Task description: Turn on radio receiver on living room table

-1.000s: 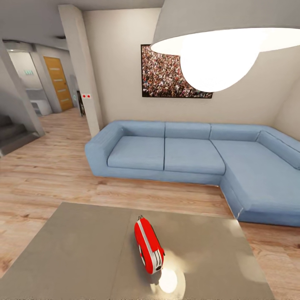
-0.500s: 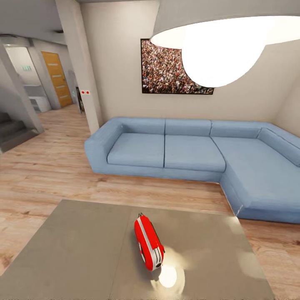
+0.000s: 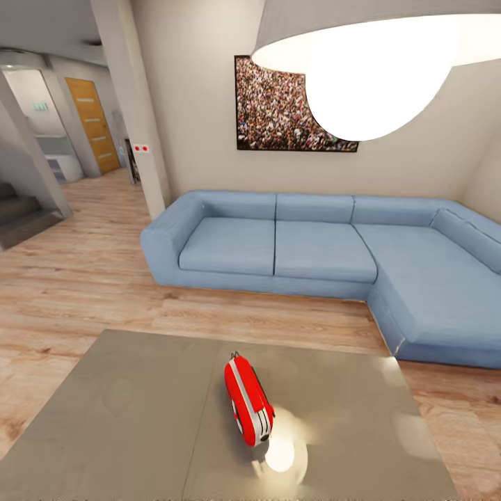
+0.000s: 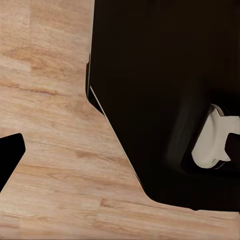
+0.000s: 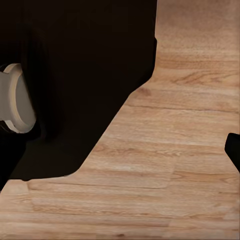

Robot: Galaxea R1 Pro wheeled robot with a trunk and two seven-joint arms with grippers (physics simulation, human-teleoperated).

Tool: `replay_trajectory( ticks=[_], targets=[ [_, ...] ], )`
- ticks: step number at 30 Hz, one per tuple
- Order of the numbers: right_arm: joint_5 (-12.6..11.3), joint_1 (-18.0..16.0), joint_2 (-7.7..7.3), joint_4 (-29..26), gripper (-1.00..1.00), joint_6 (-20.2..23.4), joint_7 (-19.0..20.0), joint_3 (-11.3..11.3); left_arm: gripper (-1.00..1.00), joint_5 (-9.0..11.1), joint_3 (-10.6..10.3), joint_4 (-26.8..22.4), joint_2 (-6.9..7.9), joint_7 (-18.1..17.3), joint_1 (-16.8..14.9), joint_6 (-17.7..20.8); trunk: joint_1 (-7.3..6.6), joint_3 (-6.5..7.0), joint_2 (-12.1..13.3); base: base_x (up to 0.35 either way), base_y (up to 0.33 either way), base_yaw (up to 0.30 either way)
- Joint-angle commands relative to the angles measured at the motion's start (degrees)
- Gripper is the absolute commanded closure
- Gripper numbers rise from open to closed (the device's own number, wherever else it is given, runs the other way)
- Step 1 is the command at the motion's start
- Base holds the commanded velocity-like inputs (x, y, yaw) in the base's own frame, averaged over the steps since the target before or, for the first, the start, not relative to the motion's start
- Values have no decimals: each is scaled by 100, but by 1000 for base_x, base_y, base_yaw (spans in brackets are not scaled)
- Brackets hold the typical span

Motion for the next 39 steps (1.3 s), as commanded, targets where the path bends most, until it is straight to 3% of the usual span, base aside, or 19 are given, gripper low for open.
replay_trajectory(
  ticks=[1,35,39],
  targets=[
    [0,0,-1,0,-100,0,0,0,-100,0,0,0,0,0,0,0,-23,9,41,0,0,0],
    [0,0,-1,-1,-100,0,0,0,-100,0,0,0,0,0,0,1,-770,309,1405,0,0,0],
    [0,0,-2,0,-100,0,0,0,-100,0,0,0,0,0,0,1,-770,272,1405,0,0,0]
  ],
)
